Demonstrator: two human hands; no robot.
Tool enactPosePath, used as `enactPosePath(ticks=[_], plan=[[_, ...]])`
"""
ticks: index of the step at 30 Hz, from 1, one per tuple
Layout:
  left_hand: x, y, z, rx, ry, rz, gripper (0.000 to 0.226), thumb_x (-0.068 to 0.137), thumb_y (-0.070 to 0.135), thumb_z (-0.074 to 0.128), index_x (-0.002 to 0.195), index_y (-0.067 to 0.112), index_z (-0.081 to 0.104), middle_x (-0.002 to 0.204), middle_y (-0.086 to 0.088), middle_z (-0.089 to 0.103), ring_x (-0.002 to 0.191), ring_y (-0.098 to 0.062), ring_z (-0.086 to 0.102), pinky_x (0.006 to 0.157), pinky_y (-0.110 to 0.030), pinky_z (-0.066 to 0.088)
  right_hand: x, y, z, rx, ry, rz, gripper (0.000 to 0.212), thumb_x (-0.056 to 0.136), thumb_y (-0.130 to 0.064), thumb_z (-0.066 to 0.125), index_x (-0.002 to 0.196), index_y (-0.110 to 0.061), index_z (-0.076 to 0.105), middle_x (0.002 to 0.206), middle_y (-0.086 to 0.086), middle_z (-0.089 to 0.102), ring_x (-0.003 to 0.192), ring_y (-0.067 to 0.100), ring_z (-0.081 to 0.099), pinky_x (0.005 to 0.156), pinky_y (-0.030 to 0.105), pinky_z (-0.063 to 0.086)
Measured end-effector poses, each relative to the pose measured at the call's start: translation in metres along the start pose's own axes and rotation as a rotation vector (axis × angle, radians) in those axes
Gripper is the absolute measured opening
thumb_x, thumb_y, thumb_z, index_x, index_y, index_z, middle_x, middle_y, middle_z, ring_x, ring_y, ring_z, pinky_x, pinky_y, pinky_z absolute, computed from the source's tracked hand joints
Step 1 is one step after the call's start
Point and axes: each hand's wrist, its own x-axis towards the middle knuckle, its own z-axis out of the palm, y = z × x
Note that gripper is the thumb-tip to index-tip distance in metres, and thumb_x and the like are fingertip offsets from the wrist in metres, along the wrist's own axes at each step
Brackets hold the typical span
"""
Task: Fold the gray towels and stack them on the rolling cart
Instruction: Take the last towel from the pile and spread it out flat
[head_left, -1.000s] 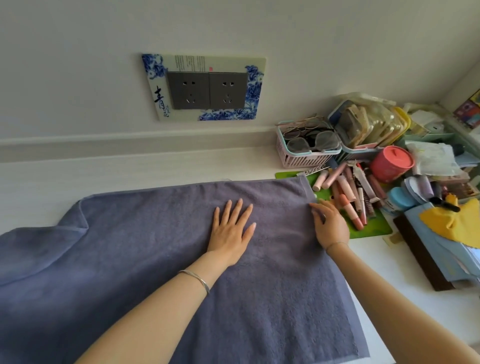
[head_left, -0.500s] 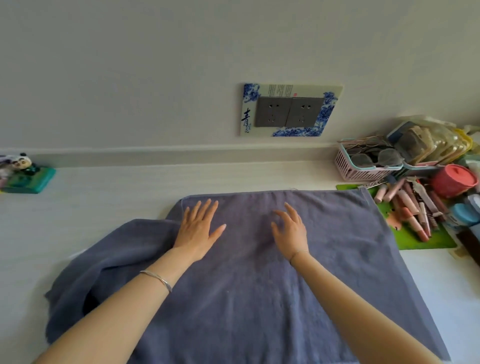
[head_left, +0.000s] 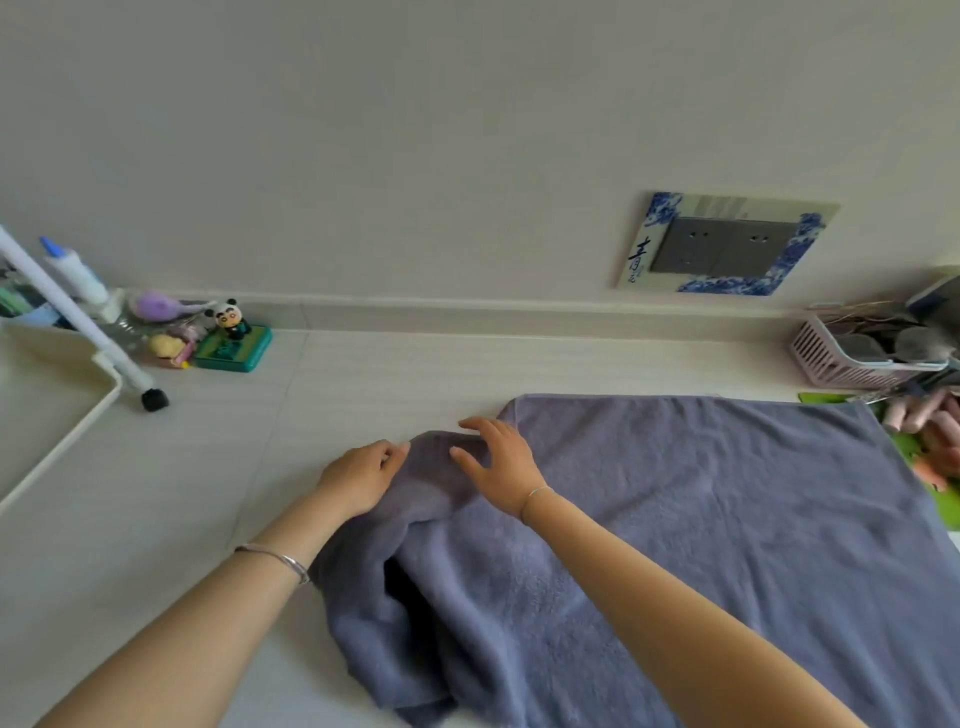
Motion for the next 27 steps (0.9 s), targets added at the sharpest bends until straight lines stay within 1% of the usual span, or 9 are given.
enactPosePath(ticks=[4, 6, 9, 14, 17, 19, 22, 25, 27], plan=[[-0.012, -0.012, -0.018, -0.382, -0.072, -0.014, 0.051, 0.098, 0.049, 0.031, 0.094, 0.012, 0.066, 0.098, -0.005, 0.068, 0.097, -0.021, 0.061, 0.083, -0.030, 0.047, 0.022, -0.028, 0.015, -0.144, -0.228, 0.126, 0.054, 0.092, -0.056, 0.046, 0.129, -0.018, 0.051, 0.125, 0.007, 0.060, 0.122, 0.027, 0.045, 0.107, 0.036, 0.029], [-0.021, -0.008, -0.031, -0.569, -0.182, -0.061, 0.057, 0.099, 0.050, 0.022, 0.110, 0.014, 0.065, 0.106, -0.006, 0.066, 0.100, -0.017, 0.059, 0.079, -0.026, 0.046, 0.030, -0.034, 0.012, -0.237, -0.386, 0.168, 0.059, 0.085, -0.069, 0.042, 0.102, -0.017, 0.065, 0.103, 0.006, 0.067, 0.103, 0.026, 0.056, 0.096, 0.038, 0.040], [-0.032, -0.010, -0.044, -0.632, -0.315, -0.111, 0.067, 0.097, 0.057, 0.007, 0.115, 0.020, 0.060, 0.109, -0.011, 0.063, 0.095, -0.019, 0.057, 0.070, -0.024, 0.046, 0.036, -0.041, 0.010, -0.233, -0.441, 0.158, 0.061, 0.076, -0.078, 0.045, 0.061, -0.019, 0.054, 0.067, 0.000, 0.054, 0.074, 0.021, 0.053, 0.074, 0.035, 0.043], [-0.040, -0.014, -0.050, -0.900, -0.336, -0.129, 0.071, 0.096, 0.057, 0.008, 0.117, 0.011, 0.057, 0.098, -0.010, 0.056, 0.080, -0.020, 0.057, 0.065, -0.026, 0.048, 0.033, -0.061, 0.004, -0.117, -0.467, 0.191, 0.056, 0.082, -0.067, 0.053, 0.086, -0.011, 0.054, 0.091, 0.000, 0.055, 0.084, 0.016, 0.050, 0.076, 0.029, 0.037], [-0.036, -0.025, -0.048, -0.675, -0.117, -0.060, 0.054, 0.098, 0.052, 0.017, 0.117, 0.015, 0.053, 0.101, -0.006, 0.056, 0.077, -0.020, 0.059, 0.064, -0.029, 0.052, 0.031, -0.077, -0.010, -0.284, -0.563, 0.168, 0.066, 0.083, -0.068, 0.050, 0.116, -0.011, 0.061, 0.121, 0.002, 0.058, 0.112, 0.021, 0.052, 0.100, 0.034, 0.038], [-0.032, -0.039, -0.042, -0.465, -0.074, 0.017, 0.043, 0.101, 0.044, 0.025, 0.123, 0.018, 0.051, 0.120, -0.004, 0.056, 0.098, -0.021, 0.059, 0.083, -0.033, 0.051, 0.028, -0.083, -0.016, -0.439, -0.697, 0.176, 0.069, 0.085, -0.070, 0.042, 0.121, -0.014, 0.061, 0.126, 0.002, 0.057, 0.112, 0.022, 0.053, 0.100, 0.034, 0.039], [-0.035, -0.052, -0.027, -0.288, -0.176, 0.061, 0.037, 0.101, 0.037, 0.035, 0.125, 0.015, 0.054, 0.131, -0.004, 0.055, 0.117, -0.020, 0.052, 0.096, -0.030, 0.038, 0.021, -0.081, -0.015, -0.523, -0.744, 0.254, 0.067, 0.083, -0.075, 0.038, 0.095, -0.014, 0.064, 0.097, 0.004, 0.060, 0.077, 0.020, 0.055, 0.073, 0.030, 0.046], [-0.043, -0.049, -0.013, -0.249, -0.227, 0.106, 0.031, 0.100, 0.035, 0.040, 0.116, 0.017, 0.059, 0.124, -0.002, 0.060, 0.112, -0.017, 0.053, 0.091, -0.026, 0.038, 0.013, -0.067, -0.011, -0.464, -0.732, 0.278, 0.055, 0.089, -0.064, 0.041, 0.079, -0.011, 0.054, 0.080, 0.009, 0.054, 0.072, 0.024, 0.050, 0.070, 0.029, 0.048], [-0.047, -0.049, -0.008, -0.264, -0.227, 0.106, 0.031, 0.099, 0.039, 0.042, 0.114, 0.018, 0.060, 0.121, 0.001, 0.061, 0.109, -0.015, 0.054, 0.091, -0.027, 0.039, 0.008, -0.061, -0.011, -0.339, -0.689, 0.239, 0.038, 0.094, -0.046, 0.049, 0.073, -0.015, 0.046, 0.072, 0.006, 0.046, 0.069, 0.022, 0.042, 0.062, 0.025, 0.038]])
